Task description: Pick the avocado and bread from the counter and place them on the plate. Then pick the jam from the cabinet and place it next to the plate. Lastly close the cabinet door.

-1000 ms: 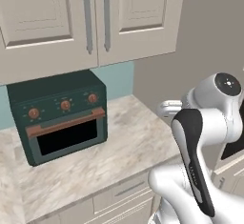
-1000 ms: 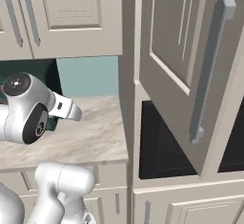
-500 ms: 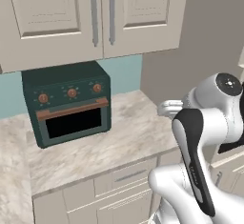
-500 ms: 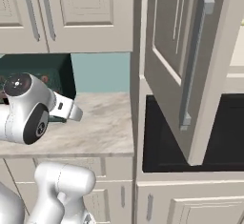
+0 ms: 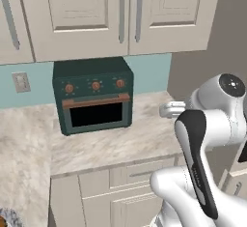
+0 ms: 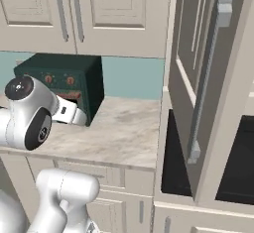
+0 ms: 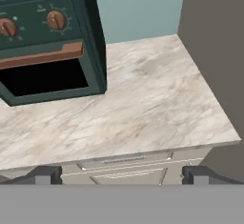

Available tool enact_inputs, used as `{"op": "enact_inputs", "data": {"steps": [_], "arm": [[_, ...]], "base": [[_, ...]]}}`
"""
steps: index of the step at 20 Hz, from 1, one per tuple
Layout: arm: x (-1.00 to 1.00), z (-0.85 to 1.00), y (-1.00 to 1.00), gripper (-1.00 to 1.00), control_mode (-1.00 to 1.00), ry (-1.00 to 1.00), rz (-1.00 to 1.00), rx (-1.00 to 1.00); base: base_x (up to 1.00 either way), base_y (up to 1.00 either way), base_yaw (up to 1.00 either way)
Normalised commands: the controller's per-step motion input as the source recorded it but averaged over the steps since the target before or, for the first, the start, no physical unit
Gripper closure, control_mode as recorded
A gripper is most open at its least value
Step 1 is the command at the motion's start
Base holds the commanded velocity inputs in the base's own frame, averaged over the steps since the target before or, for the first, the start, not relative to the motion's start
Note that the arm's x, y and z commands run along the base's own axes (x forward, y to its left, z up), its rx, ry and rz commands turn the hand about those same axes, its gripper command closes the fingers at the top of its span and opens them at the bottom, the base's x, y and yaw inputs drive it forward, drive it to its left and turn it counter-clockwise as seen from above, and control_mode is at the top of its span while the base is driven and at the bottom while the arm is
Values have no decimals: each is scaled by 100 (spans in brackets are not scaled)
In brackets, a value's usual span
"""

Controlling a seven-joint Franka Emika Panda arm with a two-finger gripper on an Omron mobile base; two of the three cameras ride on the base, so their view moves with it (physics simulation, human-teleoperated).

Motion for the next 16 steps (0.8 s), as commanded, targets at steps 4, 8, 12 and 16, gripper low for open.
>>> {"op": "enact_inputs", "data": {"steps": [4, 8, 12, 16], "arm": [[0, 0, 0, -100, 100, 0, 0, 0], [0, 0, 0, -100, 100, 0, 0, 0], [0, 0, 0, -100, 100, 0, 0, 0], [0, 0, 0, -100, 100, 0, 0, 0]], "base": [[-13, -8, 30], [-46, -22, 21], [-75, -24, 19], [-93, -25, 16]]}}
